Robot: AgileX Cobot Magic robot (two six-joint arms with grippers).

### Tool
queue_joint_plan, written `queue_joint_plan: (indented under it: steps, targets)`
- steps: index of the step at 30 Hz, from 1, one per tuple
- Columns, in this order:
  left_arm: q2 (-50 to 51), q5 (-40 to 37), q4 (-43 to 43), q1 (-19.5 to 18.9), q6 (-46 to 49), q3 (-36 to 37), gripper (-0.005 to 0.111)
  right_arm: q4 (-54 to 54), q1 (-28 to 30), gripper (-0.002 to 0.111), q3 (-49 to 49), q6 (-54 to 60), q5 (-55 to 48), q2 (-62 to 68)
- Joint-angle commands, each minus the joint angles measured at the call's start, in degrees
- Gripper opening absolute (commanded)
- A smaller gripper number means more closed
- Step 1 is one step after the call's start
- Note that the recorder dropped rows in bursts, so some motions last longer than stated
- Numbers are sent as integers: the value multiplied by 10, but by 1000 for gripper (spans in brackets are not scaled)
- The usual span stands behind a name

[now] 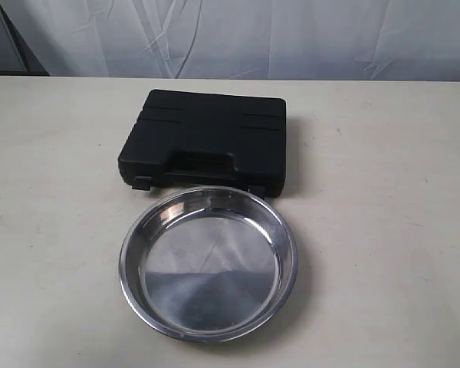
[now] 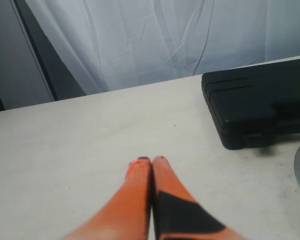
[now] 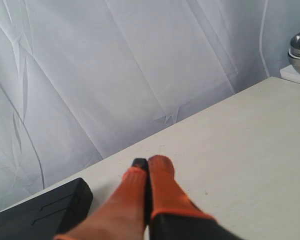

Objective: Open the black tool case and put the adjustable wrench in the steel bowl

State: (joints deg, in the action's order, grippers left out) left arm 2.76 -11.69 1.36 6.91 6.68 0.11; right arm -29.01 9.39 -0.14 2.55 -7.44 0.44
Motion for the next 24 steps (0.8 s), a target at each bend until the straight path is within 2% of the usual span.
queue_joint_plan:
  steps: [1, 15, 17, 19, 22, 24]
  targets:
    - [-4, 6, -2, -1, -2, -1, 0, 1, 2, -1, 1, 3, 2, -1]
    - [-4, 6, 4, -1, -2, -1, 0, 5, -14, -1, 1, 4, 3, -1]
    - [-4, 6, 4, -1, -2, -1, 0, 0, -14, -1, 1, 4, 40, -1]
    - [-4, 6, 4, -1, -2, -1, 0, -128, -14, -1, 1, -67, 129, -1]
    - [-4, 6, 4, -1, -2, -1, 0, -243, -14, -1, 1, -97, 141, -1]
    - [-4, 6, 4, -1, -2, -1, 0, -265, -14, -1, 1, -97, 138, -1]
